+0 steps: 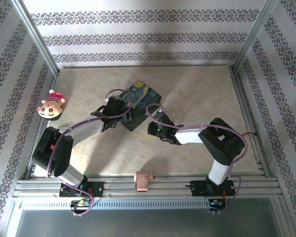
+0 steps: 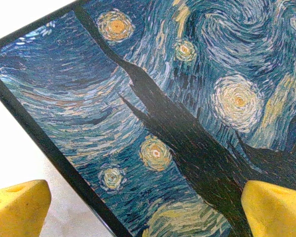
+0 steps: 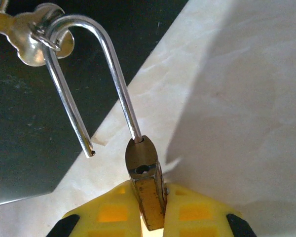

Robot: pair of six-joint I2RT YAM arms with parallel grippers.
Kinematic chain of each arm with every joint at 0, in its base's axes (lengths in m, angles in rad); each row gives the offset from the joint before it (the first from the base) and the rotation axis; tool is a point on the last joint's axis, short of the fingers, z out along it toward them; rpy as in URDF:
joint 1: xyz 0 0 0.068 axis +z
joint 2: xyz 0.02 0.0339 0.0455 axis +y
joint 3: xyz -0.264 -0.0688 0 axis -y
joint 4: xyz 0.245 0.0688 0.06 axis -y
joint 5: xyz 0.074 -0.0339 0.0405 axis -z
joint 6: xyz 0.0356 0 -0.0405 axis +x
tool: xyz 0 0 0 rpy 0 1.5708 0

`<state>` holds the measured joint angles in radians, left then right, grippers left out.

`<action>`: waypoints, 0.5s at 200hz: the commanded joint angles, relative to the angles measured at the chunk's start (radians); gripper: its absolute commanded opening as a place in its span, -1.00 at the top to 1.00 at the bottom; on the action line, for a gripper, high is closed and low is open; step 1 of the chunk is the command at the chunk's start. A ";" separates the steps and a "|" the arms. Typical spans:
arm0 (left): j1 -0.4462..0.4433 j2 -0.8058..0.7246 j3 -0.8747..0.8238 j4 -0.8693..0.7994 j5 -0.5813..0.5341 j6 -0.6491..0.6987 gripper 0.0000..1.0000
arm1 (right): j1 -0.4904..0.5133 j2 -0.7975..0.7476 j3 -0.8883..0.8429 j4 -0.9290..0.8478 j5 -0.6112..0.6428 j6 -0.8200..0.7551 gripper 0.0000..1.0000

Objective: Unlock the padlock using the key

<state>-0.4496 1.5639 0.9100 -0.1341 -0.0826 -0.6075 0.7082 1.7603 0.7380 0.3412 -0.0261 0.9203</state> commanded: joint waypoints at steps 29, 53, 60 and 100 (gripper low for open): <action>0.002 0.004 -0.014 -0.156 0.014 0.023 -0.99 | -0.030 0.024 -0.030 0.179 -0.058 0.089 0.91; 0.003 0.004 -0.011 -0.154 0.017 0.023 -0.99 | -0.034 0.030 -0.037 0.205 -0.058 0.102 0.92; 0.003 0.004 -0.011 -0.154 0.018 0.023 -0.99 | -0.036 0.031 -0.038 0.217 -0.060 0.108 0.92; 0.003 0.004 -0.011 -0.154 0.018 0.023 -0.99 | -0.042 0.051 -0.058 0.309 -0.072 0.167 0.92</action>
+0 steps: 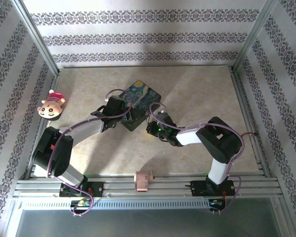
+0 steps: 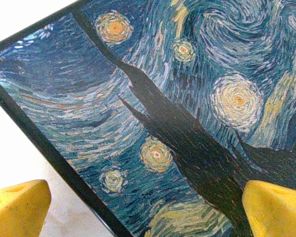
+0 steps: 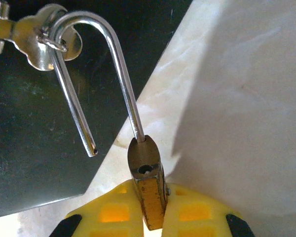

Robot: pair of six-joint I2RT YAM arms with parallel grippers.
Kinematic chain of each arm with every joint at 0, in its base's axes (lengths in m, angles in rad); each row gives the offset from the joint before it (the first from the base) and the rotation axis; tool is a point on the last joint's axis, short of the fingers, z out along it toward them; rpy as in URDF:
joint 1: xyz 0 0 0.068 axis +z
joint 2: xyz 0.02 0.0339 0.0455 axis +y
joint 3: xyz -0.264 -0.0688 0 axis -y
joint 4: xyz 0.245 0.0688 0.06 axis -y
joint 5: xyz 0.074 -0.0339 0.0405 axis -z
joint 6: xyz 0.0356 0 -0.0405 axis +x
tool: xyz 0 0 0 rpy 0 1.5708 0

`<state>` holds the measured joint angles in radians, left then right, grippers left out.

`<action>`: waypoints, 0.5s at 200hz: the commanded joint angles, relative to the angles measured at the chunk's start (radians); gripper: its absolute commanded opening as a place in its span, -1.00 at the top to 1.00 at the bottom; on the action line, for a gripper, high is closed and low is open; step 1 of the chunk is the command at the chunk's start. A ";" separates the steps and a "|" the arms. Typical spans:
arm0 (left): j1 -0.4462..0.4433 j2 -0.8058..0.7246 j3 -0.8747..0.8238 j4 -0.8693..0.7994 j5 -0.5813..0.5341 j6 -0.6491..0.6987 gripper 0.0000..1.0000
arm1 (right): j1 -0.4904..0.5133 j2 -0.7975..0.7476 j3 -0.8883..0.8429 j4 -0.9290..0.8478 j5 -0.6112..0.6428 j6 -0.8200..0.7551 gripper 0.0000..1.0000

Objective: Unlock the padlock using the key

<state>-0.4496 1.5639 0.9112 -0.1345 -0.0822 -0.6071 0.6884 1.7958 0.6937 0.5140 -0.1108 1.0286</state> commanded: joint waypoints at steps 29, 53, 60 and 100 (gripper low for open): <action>0.003 0.005 -0.014 -0.155 0.018 0.022 -0.99 | -0.026 0.029 -0.026 0.208 0.010 0.097 0.93; 0.002 0.004 -0.015 -0.154 0.014 0.023 -0.99 | -0.029 0.043 -0.030 0.238 0.011 0.121 0.94; 0.003 0.005 -0.018 -0.154 0.014 0.023 -0.99 | -0.030 0.047 -0.031 0.258 0.011 0.129 0.94; 0.003 0.012 -0.024 -0.154 0.003 0.023 -0.99 | -0.033 0.072 -0.052 0.348 0.014 0.180 0.95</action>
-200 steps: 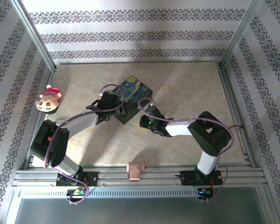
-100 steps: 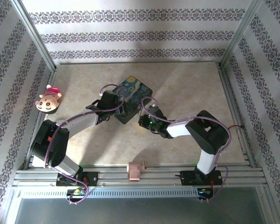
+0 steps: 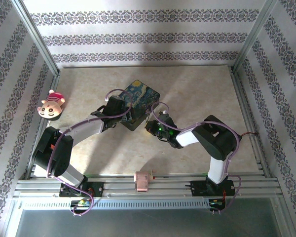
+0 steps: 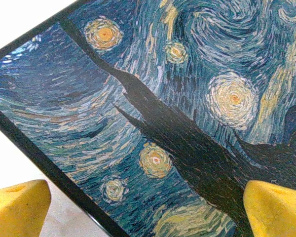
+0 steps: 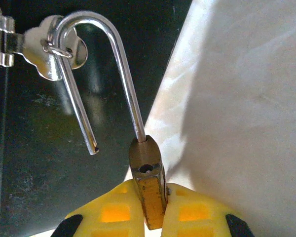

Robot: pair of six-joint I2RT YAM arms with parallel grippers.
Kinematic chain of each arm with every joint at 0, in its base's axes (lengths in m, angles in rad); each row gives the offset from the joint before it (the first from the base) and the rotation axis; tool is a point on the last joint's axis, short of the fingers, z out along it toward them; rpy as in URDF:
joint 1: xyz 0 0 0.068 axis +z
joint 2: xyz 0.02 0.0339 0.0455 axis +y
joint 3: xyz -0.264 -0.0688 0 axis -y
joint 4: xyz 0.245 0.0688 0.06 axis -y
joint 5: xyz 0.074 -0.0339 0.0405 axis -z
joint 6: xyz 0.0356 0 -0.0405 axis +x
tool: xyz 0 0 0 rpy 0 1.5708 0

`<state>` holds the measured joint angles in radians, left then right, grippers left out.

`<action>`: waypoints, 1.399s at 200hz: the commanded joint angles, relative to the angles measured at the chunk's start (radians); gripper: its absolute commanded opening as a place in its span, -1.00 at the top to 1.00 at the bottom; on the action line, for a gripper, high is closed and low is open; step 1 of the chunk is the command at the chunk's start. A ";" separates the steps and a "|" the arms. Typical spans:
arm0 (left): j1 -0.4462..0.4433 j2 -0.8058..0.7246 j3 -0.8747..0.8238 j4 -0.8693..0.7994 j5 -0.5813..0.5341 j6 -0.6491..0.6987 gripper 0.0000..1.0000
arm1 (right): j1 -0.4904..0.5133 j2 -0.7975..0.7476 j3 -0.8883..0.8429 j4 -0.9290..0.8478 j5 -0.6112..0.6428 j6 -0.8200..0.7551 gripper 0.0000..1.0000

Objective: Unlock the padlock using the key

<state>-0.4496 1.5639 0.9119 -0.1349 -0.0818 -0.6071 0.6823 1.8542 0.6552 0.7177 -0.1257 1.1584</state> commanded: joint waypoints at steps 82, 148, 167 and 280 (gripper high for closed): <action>0.006 0.009 -0.037 -0.181 -0.027 0.020 -0.99 | -0.033 0.048 -0.034 0.238 0.037 0.101 0.97; 0.012 0.011 -0.053 -0.192 -0.031 0.015 -1.00 | -0.039 0.093 -0.043 0.326 0.042 0.149 0.98; 0.015 0.010 -0.058 -0.195 -0.033 0.015 -0.99 | -0.041 0.107 -0.052 0.367 0.049 0.169 0.99; 0.017 0.002 -0.096 -0.195 -0.027 0.007 -0.96 | -0.041 0.112 -0.060 0.445 0.066 0.221 1.00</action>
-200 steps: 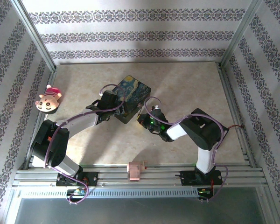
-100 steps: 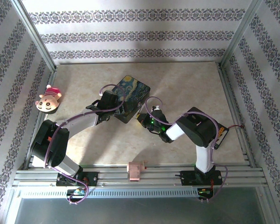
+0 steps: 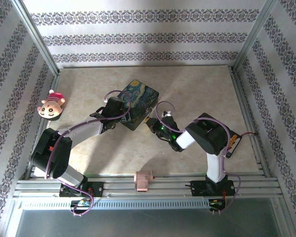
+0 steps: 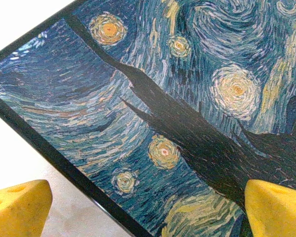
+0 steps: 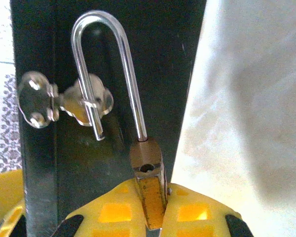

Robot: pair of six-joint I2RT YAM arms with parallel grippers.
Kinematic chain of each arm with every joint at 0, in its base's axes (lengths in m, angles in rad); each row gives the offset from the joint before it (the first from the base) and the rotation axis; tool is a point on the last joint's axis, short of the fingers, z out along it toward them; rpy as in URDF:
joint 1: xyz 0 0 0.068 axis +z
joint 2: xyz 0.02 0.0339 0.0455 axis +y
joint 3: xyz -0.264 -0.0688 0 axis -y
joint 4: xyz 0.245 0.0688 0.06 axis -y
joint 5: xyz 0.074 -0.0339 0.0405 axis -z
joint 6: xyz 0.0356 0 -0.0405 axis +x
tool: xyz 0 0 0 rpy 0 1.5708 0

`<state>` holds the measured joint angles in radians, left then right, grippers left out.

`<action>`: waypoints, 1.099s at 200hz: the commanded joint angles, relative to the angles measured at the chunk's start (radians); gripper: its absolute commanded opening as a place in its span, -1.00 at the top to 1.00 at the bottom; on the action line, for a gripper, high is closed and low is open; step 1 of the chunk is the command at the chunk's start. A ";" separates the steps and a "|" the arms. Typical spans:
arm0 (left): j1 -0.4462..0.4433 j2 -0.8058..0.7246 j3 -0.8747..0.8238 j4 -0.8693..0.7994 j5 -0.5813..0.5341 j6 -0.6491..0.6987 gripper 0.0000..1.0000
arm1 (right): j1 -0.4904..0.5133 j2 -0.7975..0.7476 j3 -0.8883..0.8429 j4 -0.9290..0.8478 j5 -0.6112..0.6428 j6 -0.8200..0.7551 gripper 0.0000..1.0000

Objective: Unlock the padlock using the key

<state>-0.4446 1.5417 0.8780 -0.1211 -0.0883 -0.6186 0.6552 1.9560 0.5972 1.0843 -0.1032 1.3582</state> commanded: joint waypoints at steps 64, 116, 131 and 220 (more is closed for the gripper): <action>0.014 0.023 -0.055 -0.216 -0.024 0.026 -0.96 | -0.011 0.030 0.001 0.095 0.045 0.033 1.00; 0.016 0.023 -0.058 -0.215 -0.022 0.024 -0.94 | -0.013 0.034 0.003 0.103 0.042 0.035 1.00; 0.018 0.019 -0.061 -0.215 -0.023 0.022 -0.91 | -0.013 0.034 0.003 0.103 0.042 0.035 0.99; 0.051 0.003 -0.072 -0.185 -0.013 0.007 -0.76 | 0.013 0.012 -0.034 0.117 0.068 0.039 1.00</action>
<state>-0.4313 1.5208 0.8593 -0.1177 -0.0635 -0.6300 0.6518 1.9766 0.5858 1.1576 -0.0711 1.3895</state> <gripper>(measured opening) 0.891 0.057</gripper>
